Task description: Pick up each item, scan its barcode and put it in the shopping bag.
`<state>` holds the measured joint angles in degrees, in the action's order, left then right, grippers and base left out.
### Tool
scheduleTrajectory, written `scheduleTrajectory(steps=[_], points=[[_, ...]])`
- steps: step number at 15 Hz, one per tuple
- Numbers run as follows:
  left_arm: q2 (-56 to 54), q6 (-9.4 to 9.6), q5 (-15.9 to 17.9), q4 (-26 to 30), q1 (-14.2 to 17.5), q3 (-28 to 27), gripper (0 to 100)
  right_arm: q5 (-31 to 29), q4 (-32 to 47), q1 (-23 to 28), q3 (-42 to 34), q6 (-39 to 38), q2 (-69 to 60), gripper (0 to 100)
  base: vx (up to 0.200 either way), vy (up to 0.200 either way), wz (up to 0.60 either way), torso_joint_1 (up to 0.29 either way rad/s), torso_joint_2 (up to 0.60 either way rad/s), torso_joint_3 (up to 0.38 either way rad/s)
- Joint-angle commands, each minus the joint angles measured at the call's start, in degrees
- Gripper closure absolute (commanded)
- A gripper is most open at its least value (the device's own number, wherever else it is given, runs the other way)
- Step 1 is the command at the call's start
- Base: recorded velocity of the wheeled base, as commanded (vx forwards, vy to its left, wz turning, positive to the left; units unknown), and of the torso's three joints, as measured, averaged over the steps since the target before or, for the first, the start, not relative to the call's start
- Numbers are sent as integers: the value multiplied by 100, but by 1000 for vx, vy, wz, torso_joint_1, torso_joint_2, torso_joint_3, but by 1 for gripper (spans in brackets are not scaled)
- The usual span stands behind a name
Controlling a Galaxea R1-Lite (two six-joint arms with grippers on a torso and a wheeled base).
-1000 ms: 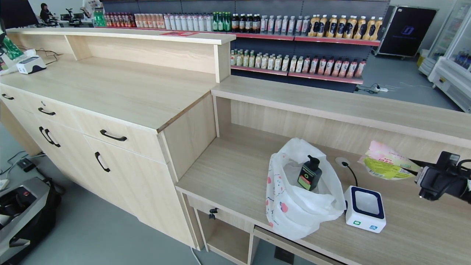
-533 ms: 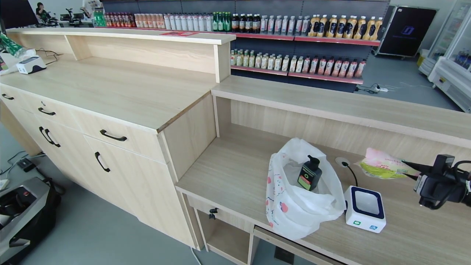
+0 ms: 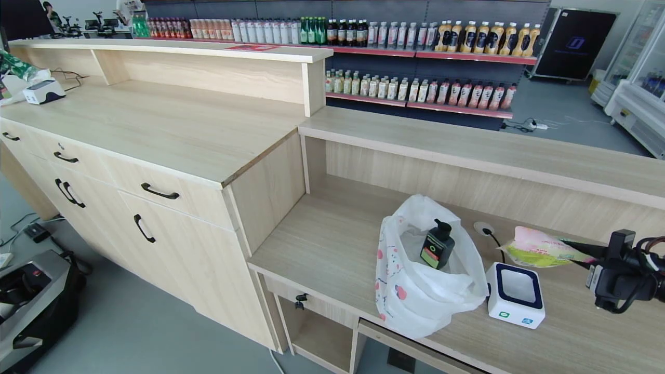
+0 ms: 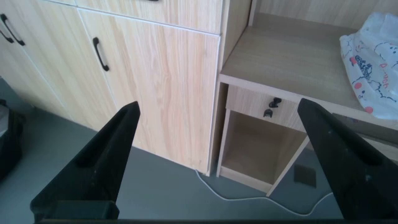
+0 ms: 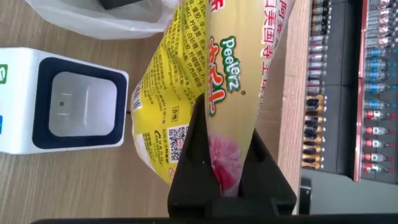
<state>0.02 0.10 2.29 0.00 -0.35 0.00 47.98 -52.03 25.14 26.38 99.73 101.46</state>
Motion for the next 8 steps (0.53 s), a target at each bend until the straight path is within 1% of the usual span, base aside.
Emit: scheduleTrajectory(steps=[1, 3, 5, 8], points=[[6, -1, -1, 0, 0, 0, 0, 18, 9, 220, 16, 152, -21, 100, 0, 0, 0, 0, 0, 0], [6, -1, -1, 0, 0, 0, 0, 27, 53, 448, 25, 354, -48, 100, 0, 0, 0, 0, 0, 0], [6, -1, -1, 0, 0, 0, 0, 141, 202, 448, 43, 363, 23, 100, 0, 0, 0, 0, 0, 0], [6, -1, -1, 0, 0, 0, 0, 159, 202, 352, 51, 354, 163, 100, 0, 0, 0, 0, 0, 0]])
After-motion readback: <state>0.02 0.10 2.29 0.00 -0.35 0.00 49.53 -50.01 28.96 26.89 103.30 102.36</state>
